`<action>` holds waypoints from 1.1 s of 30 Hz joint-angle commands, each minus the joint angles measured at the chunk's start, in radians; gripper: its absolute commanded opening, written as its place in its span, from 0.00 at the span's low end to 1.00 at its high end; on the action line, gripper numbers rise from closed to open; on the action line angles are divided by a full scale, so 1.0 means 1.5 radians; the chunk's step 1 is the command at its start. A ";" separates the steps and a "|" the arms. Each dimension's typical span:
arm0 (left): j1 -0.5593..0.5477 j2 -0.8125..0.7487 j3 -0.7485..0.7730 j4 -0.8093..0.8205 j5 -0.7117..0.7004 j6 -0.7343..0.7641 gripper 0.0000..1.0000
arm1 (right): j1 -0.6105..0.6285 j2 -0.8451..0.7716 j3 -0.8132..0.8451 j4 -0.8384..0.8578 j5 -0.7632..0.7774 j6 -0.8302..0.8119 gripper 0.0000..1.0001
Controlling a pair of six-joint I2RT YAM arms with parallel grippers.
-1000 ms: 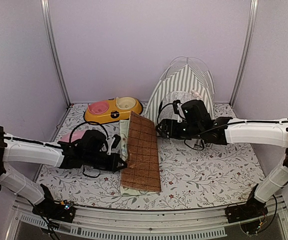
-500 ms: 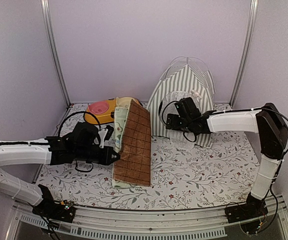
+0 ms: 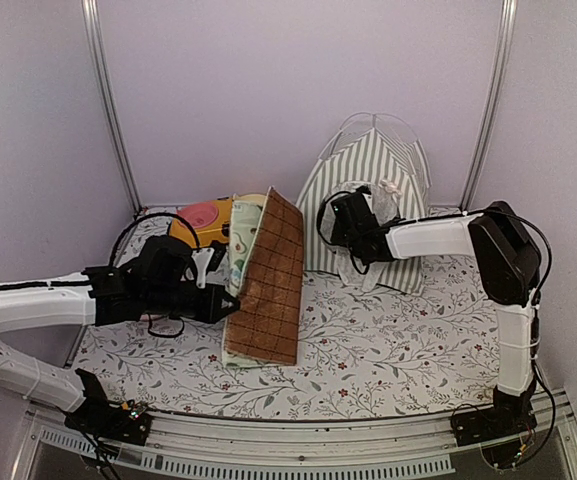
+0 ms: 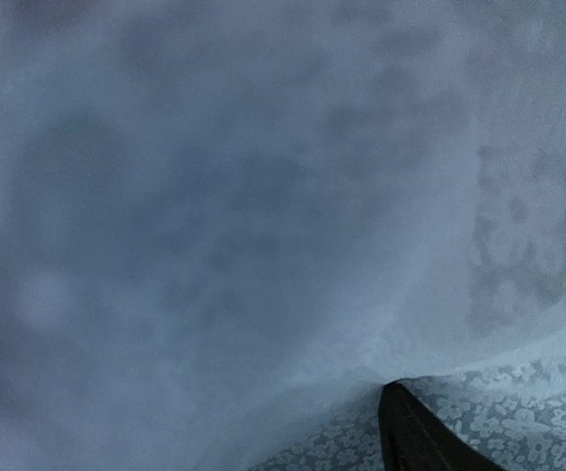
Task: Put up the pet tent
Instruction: Pick up the tent flap from the tent.
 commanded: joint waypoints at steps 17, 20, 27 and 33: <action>0.007 -0.043 0.002 -0.027 0.025 0.069 0.00 | -0.012 -0.177 -0.026 -0.014 -0.179 -0.075 0.00; 0.006 -0.035 0.007 -0.028 0.034 0.081 0.00 | -0.012 -0.208 -0.012 -0.056 -0.238 -0.084 0.00; 0.006 0.004 0.032 -0.045 0.041 0.098 0.00 | -0.012 -0.225 0.025 -0.150 -0.354 -0.091 0.00; 0.006 0.036 0.049 -0.079 0.032 0.100 0.00 | -0.020 -0.232 0.027 -0.172 -0.468 -0.071 0.00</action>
